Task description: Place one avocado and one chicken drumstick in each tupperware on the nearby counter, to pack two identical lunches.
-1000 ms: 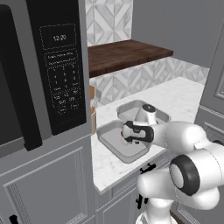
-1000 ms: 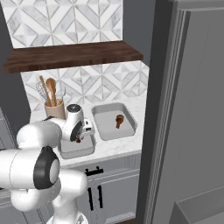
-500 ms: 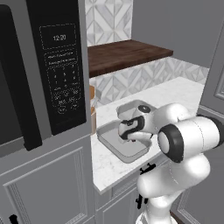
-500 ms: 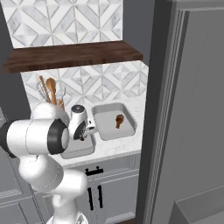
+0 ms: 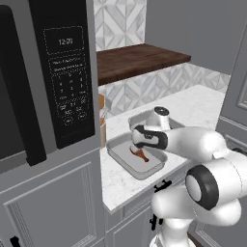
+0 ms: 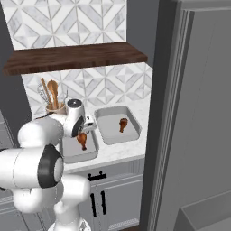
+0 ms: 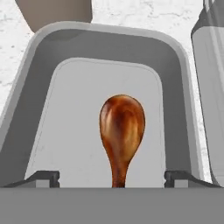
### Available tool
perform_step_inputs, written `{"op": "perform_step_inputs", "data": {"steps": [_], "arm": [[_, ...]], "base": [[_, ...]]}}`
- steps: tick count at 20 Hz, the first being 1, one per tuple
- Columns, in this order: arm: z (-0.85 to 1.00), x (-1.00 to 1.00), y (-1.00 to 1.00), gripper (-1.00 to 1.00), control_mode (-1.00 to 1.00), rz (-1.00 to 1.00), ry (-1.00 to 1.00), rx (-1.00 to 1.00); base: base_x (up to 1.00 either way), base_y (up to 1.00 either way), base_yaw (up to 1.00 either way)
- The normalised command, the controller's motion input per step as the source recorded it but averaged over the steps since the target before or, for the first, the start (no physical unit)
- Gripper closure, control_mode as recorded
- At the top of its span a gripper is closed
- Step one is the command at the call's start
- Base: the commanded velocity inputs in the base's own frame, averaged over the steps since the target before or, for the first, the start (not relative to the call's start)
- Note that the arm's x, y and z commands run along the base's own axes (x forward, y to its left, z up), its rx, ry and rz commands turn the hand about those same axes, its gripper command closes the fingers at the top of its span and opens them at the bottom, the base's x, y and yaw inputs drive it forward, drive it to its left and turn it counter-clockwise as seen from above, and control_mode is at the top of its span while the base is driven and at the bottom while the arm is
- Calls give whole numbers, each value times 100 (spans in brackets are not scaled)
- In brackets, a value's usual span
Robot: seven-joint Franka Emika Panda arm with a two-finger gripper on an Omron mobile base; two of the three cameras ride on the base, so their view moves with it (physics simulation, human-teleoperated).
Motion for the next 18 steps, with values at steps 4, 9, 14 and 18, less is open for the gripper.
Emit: {"op": "perform_step_inputs", "data": {"steps": [4,9,14,18], "arm": [[73,-96,-21,-100,-100,-9,-6,0],[47,-100,-48,-100,-100,-20,-13,0],[5,-100,-20,-100,-100,-16,-21,0],[9,-100,0,-100,-100,-3,-28,0]], "base": [[0,0,0],[0,0,0],[0,0,0],[0,0,0]]}}
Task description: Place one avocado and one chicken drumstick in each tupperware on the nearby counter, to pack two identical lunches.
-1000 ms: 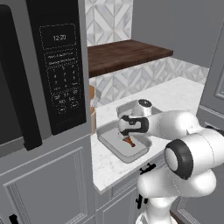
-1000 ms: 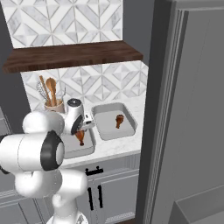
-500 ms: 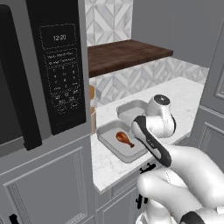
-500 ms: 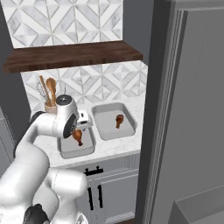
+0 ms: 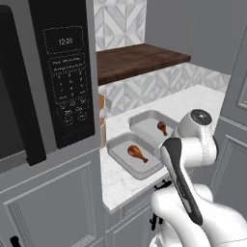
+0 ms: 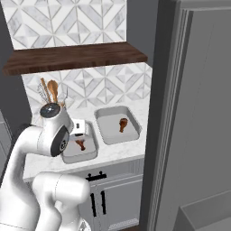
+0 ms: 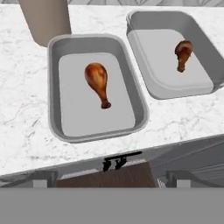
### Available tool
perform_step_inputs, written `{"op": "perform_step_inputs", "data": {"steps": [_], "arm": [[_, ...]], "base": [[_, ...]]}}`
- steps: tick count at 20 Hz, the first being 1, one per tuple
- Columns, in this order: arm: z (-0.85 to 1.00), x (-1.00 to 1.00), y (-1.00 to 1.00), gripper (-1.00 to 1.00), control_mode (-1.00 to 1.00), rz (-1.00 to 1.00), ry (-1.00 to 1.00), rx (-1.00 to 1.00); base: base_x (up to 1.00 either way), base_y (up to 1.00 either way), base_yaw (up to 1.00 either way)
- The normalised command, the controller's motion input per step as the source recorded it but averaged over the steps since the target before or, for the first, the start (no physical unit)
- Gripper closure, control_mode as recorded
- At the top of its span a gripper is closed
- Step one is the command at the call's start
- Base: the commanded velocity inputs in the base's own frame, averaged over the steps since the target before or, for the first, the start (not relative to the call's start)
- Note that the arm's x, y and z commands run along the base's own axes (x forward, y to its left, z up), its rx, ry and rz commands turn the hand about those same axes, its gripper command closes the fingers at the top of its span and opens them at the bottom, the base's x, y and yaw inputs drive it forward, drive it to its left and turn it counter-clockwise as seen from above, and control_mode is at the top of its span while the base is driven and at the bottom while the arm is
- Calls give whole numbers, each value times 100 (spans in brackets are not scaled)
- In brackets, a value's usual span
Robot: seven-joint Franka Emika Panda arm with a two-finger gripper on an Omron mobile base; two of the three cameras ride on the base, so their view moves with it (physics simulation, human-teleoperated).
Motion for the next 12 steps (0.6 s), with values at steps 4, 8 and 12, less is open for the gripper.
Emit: {"op": "perform_step_inputs", "data": {"steps": [4,8,12], "arm": [[20,-100,0,-100,-100,0,-33,0],[6,-75,6,-100,100,0,-23,-1],[0,0,0,-100,100,0,0,0]], "base": [[0,0,0],[-25,6,0],[-100,26,0]]}}
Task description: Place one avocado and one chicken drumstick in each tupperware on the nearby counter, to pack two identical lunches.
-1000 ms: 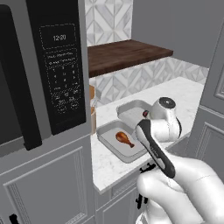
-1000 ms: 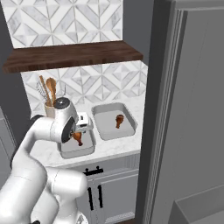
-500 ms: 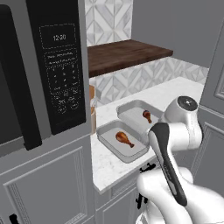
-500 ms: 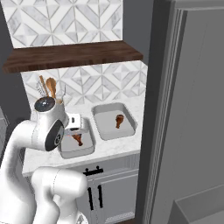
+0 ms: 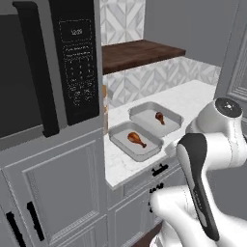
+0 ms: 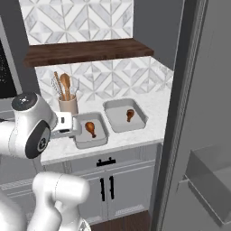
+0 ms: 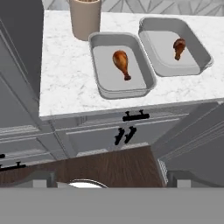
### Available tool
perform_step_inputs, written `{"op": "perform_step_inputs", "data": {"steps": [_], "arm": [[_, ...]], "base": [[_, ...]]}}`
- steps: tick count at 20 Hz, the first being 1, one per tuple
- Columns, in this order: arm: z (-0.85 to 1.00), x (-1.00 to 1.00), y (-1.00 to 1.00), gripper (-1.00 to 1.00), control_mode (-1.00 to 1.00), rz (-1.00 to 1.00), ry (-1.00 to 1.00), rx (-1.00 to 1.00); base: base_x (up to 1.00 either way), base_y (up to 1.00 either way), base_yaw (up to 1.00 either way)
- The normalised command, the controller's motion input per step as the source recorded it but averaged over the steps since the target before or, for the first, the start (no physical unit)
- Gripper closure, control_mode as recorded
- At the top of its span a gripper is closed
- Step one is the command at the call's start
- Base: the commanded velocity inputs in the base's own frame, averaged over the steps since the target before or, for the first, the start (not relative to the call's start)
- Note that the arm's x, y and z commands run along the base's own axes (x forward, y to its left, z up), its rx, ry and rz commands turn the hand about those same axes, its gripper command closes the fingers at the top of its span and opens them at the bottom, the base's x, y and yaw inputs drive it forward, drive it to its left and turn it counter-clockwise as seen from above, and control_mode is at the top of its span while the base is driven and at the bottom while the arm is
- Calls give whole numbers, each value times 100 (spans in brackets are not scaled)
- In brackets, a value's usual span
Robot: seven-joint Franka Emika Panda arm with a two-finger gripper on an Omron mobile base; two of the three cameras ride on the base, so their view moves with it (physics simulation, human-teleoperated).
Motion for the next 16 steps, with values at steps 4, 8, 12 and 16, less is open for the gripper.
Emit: {"op": "perform_step_inputs", "data": {"steps": [4,8,12,16], "arm": [[0,0,0,-100,100,0,0,0],[0,0,0,-100,100,0,0,0],[0,0,0,-100,100,0,0,0],[0,0,0,-100,100,0,0,0]], "base": [[-100,19,-4],[-100,1,-21],[-100,0,-33],[-88,0,-41]]}}
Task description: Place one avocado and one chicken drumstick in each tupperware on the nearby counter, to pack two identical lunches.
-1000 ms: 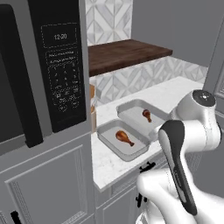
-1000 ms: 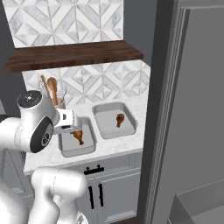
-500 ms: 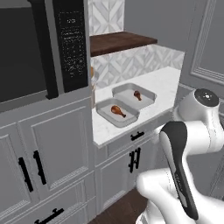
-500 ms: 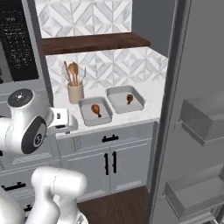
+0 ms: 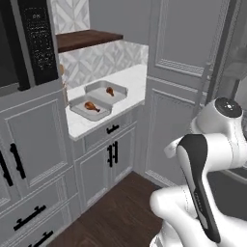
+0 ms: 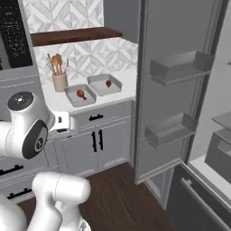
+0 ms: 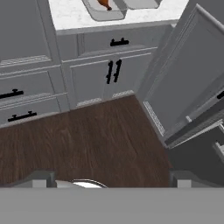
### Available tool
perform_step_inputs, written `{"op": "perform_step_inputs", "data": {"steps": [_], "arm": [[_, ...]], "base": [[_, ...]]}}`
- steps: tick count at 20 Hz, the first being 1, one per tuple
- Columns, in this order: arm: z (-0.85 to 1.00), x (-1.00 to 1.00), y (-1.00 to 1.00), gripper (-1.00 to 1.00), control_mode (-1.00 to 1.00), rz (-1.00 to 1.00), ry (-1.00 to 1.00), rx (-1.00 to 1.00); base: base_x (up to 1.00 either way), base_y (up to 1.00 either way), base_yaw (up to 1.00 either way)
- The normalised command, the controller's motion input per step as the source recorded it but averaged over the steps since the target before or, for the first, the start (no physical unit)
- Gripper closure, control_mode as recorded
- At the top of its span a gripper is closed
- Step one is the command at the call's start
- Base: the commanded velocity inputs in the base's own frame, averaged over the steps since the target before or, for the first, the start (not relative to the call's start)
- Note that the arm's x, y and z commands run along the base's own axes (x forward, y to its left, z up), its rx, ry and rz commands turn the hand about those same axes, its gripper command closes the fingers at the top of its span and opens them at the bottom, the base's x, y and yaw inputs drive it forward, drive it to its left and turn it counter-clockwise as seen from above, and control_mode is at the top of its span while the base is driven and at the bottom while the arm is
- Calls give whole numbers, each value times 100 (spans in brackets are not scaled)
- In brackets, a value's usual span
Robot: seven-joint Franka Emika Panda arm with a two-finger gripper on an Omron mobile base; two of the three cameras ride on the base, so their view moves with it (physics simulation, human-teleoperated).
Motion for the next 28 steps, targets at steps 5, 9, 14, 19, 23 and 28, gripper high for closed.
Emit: {"op": "perform_step_inputs", "data": {"steps": [5,9,14,19,23,28], "arm": [[0,0,0,-100,100,0,0,0],[0,0,0,-100,100,0,0,0],[0,0,0,-100,100,0,0,0],[0,0,0,-100,100,0,0,0],[0,0,0,-100,100,0,0,0],[0,0,0,-100,100,0,0,0]], "base": [[-48,-6,-47],[-29,-24,-47],[-21,-29,-48],[-8,-35,-48],[0,-31,-51],[11,-26,-51]]}}
